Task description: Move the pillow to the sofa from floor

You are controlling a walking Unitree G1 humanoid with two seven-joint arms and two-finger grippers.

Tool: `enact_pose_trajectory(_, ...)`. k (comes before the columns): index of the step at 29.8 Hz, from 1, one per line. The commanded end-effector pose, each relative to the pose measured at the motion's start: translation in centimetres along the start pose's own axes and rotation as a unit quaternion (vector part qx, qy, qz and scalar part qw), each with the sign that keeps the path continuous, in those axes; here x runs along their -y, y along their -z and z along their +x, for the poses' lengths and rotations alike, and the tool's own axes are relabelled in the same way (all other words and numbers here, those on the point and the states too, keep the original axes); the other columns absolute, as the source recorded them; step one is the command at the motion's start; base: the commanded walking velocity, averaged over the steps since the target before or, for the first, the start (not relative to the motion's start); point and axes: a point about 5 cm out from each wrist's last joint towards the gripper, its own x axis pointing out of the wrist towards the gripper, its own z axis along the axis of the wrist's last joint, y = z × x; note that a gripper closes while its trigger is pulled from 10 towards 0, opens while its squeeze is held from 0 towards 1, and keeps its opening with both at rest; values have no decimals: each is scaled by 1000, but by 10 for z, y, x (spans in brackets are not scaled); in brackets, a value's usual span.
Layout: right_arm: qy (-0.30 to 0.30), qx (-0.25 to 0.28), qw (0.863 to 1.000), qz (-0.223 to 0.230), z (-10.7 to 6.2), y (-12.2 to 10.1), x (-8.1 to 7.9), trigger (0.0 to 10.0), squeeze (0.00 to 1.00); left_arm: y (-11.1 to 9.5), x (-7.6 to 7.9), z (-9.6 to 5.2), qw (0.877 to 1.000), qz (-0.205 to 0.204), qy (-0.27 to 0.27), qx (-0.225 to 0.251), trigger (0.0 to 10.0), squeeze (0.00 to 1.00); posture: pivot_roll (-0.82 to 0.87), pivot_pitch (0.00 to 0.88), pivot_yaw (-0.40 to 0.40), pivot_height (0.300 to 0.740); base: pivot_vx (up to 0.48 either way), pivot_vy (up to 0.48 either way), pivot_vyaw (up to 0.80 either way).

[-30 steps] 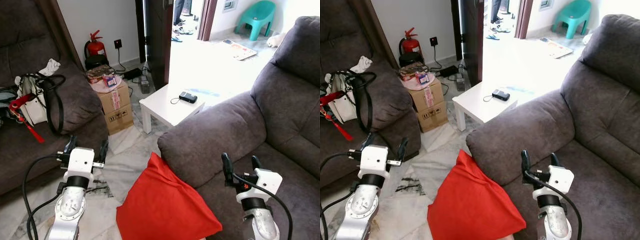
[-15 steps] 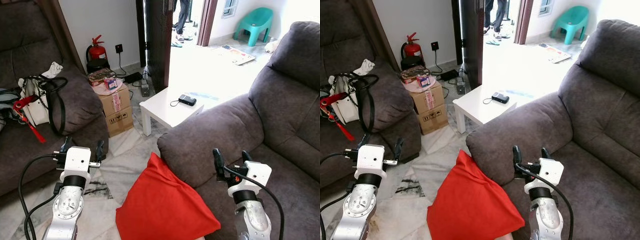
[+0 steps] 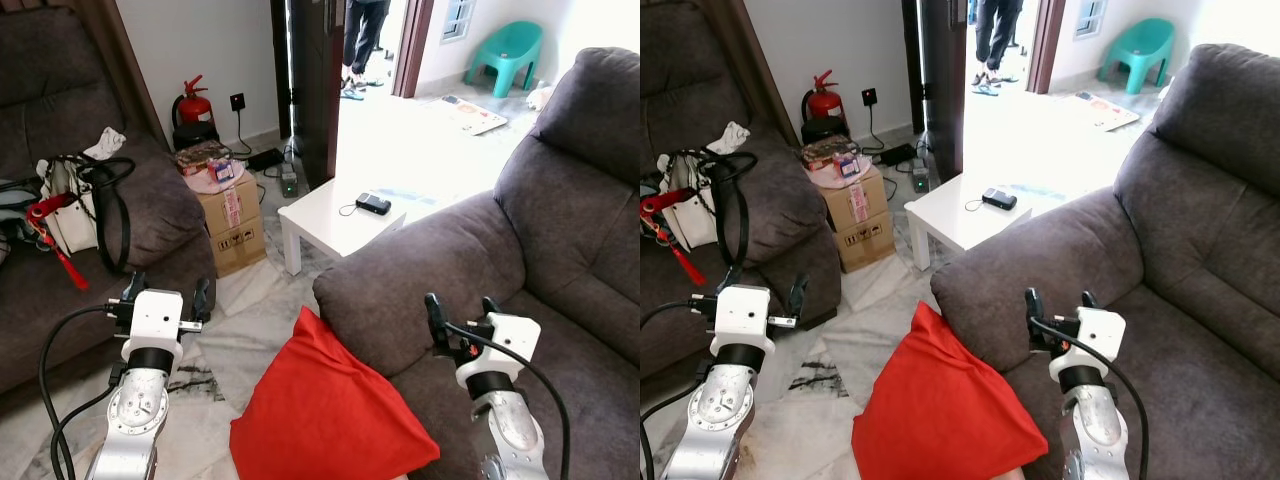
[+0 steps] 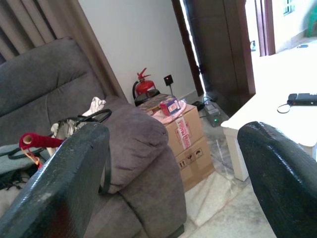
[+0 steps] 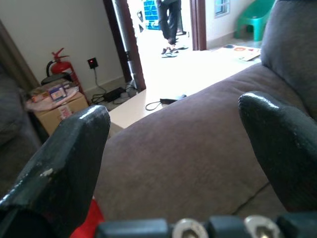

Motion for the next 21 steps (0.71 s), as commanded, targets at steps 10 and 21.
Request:
enact_pose_trajectory(10,-10,-4,1000,-8,4,-1,-3,10000,0,-1,2,0,1000,-1,5,-7,10000,0,90,24,5,616,0,0,0)
enact_pose_trajectory(21,-6,-12,1000,-15,8,-1,-1,10000,0,-2,4,2,1000,-6,3,-8,10000,0,93,26,-4,616,0,0,0)
